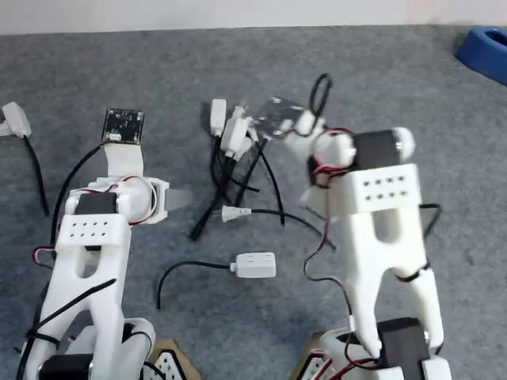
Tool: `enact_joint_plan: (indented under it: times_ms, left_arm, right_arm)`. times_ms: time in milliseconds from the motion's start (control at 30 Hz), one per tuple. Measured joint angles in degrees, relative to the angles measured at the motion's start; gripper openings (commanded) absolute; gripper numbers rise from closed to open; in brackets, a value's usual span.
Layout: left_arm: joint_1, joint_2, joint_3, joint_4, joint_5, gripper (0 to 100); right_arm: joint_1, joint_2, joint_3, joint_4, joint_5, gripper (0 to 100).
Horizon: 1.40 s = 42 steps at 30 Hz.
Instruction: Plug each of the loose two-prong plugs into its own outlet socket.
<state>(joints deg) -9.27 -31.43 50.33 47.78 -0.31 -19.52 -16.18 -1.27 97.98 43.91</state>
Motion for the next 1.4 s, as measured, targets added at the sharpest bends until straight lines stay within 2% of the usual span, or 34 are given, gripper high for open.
enact_joint_plan:
  times_ms: [133, 267, 300, 400, 533, 633, 767, 900, 1033, 1233, 1400]
  left_arm:
    - [6.15, 0.0, 0.0, 1.76, 0.0, 41]
    - [14.15, 0.0, -2.64, 8.44, 0.0, 41]
    - [15.38, 0.0, -3.52, 10.29, -0.35, 41]
    - [19.08, 0.0, -5.45, 17.49, -4.04, 41]
    - [20.66, 0.0, -5.8, 27.52, -5.63, 41]
    - [18.29, -0.09, -4.22, 28.4, -5.71, 41]
    - [14.15, -0.09, -0.7, 27.34, -6.42, 41]
    - [5.63, -0.09, -0.62, 24.35, -8.09, 41]
    - [-1.32, -0.09, -0.09, 21.27, -4.92, 41]
    - [-2.37, 0.09, 3.87, 12.31, -3.87, 41]
    - [-2.81, 0.09, 4.04, 9.23, -3.78, 41]
  right_arm:
    - [-0.44, 3.25, 2.29, -8.26, -14.86, 23.6]
    - [7.56, 6.07, 8.53, -13.8, -29.8, 23.6]
    - [9.67, 5.98, 10.81, -14.15, -31.21, 23.6]
    - [9.05, 4.57, 19.08, -16.79, -31.47, 23.6]
    - [4.75, -2.81, 32.53, -25.49, -28.92, 23.6]
    - [0.79, -6.68, 39.03, -28.31, -23.91, 23.6]
    - [-1.93, -6.42, 36.13, -28.48, -19.78, 23.6]
    - [-6.33, 0.18, 25.58, -24.88, -9.23, 23.5]
    - [-7.38, 14.07, 9.49, -22.95, -3.87, 23.5]
    - [-9.32, 39.91, -18.55, -17.05, 1.58, 23.5]
    - [-10.29, 57.41, -34.29, -3.34, 7.74, 23.5]
